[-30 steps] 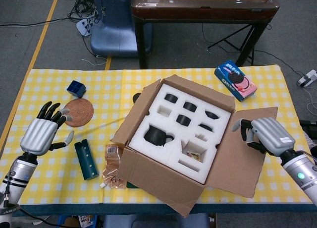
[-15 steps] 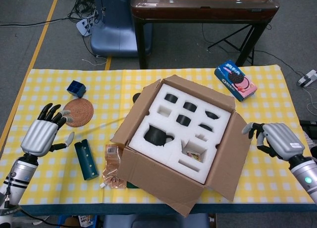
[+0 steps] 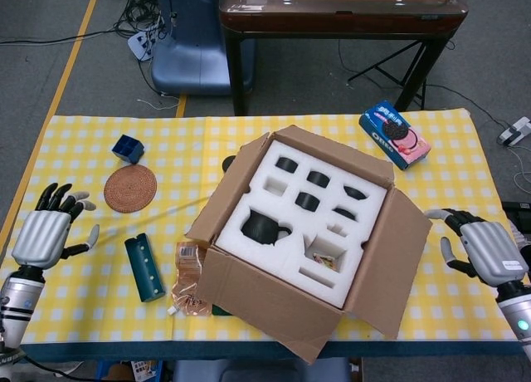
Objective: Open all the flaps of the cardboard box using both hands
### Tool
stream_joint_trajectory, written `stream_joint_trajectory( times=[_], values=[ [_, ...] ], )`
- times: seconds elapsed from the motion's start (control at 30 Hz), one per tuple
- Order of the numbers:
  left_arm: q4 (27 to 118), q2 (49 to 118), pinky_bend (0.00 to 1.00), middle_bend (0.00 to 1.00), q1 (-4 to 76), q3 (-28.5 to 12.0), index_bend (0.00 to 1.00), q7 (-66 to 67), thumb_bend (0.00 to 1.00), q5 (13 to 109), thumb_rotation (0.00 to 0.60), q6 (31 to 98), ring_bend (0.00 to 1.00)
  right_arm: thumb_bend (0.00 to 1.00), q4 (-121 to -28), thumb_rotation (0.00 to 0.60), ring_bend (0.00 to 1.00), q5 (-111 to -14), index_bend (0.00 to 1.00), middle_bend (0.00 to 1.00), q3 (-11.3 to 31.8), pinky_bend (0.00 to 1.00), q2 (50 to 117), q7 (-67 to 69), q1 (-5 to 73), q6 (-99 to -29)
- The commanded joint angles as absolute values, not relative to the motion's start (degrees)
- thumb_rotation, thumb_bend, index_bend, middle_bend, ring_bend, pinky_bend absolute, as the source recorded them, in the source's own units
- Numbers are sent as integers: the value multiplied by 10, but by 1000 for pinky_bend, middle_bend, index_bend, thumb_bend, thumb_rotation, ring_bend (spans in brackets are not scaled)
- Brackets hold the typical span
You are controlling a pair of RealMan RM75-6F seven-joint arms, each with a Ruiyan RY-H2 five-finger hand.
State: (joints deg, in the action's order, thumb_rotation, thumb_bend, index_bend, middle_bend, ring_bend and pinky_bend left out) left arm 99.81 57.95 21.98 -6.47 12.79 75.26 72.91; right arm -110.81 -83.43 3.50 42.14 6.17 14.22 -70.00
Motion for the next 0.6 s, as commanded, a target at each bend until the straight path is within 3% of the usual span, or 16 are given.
stream_joint_trajectory(
  times=[0.03, 0.3, 0.6],
  values=[
    [994, 579, 0, 219, 207, -59, 396, 125, 449, 751, 249, 741, 87, 577, -1085, 600, 264, -847, 229, 280, 28, 402, 448, 30, 122, -735],
    [1003, 578, 0, 219, 155, -35, 393, 120, 449, 763, 259, 793, 87, 576, -1012, 600, 264, -893, 228, 280, 23, 402, 511, -20, 92, -813],
    [997, 594, 0, 219, 104, -16, 388, 105, 449, 793, 259, 854, 87, 576, -950, 600, 264, -937, 229, 280, 21, 402, 550, 20, 95, -835]
  ],
)
